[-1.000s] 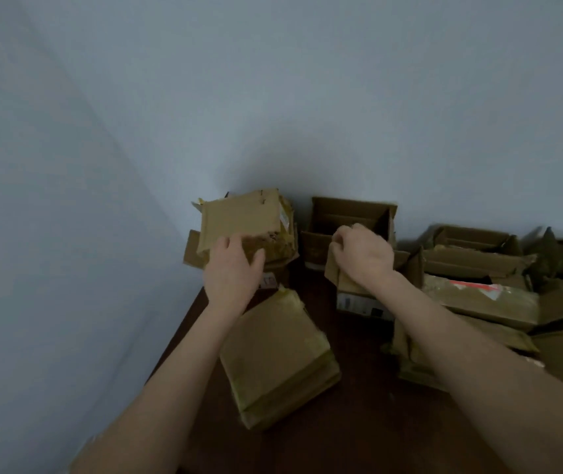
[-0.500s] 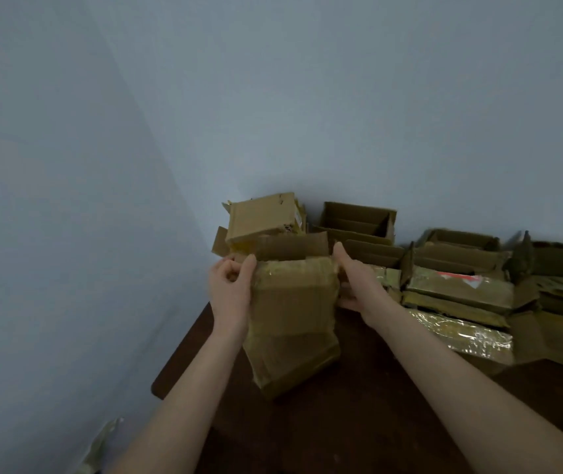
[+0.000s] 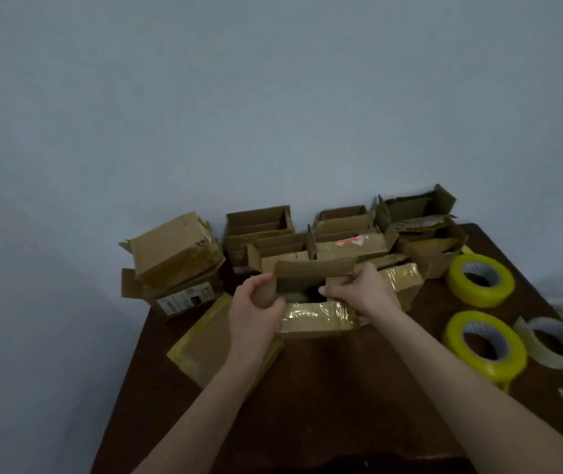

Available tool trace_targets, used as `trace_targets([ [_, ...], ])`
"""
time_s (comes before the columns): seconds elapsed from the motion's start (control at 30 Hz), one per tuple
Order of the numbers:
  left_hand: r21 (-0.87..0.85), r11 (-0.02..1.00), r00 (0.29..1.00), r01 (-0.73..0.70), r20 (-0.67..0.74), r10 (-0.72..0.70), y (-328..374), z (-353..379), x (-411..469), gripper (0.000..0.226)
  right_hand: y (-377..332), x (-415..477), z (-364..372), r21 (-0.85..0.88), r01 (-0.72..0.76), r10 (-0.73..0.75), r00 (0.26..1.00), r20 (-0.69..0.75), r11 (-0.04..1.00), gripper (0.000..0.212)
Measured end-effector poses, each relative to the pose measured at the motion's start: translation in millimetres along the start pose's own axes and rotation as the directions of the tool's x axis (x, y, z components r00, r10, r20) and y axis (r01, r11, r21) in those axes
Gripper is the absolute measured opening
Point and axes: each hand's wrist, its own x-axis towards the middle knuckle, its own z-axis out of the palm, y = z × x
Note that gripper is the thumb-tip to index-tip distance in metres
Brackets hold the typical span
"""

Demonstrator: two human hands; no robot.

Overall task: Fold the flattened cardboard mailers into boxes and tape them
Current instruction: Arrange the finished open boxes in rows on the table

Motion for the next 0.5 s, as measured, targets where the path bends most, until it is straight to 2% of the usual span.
trace_targets([
  [0.1, -0.004, 1.000, 0.998, 0.012, 0.063, -0.012, 2, 11, -13, 0.047, 16, -7, -9, -0.110, -0.048, 0.043, 0.998, -0.047, 0.993, 0.058],
  [0.23, -0.001, 0.997, 0.980, 0.081, 0.184, -0.079, 1, 27, -30, 0.054, 30, -11, -20, -0.188, -0.093, 0.096, 0.995, 0.008, 0.978, 0.084],
  [0.27, -0.004, 0.995, 0.976, 0.097, 0.198, -0.094, -1, 32, -36, 0.055, 33, -13, -20, -0.235, -0.098, 0.106, 0.994, 0.024, 0.967, 0.084],
  [0.37, 0.025, 0.986, 0.960, 0.165, 0.224, -0.166, -14, 42, -48, 0.059, 41, -15, -17, -0.332, -0.079, 0.121, 0.987, 0.109, 0.940, 0.062],
  [0.47, 0.085, 0.977, 0.962, 0.197, 0.176, -0.209, -25, 41, -46, 0.063, 50, -10, -13, -0.206, -0.008, 0.057, 0.971, 0.231, 0.978, 0.023],
  [0.5, 0.095, 0.978, 0.969, 0.185, 0.146, -0.198, -28, 38, -41, 0.063, 50, -8, -11, -0.175, 0.034, 0.011, 0.969, 0.247, 0.984, 0.017],
])
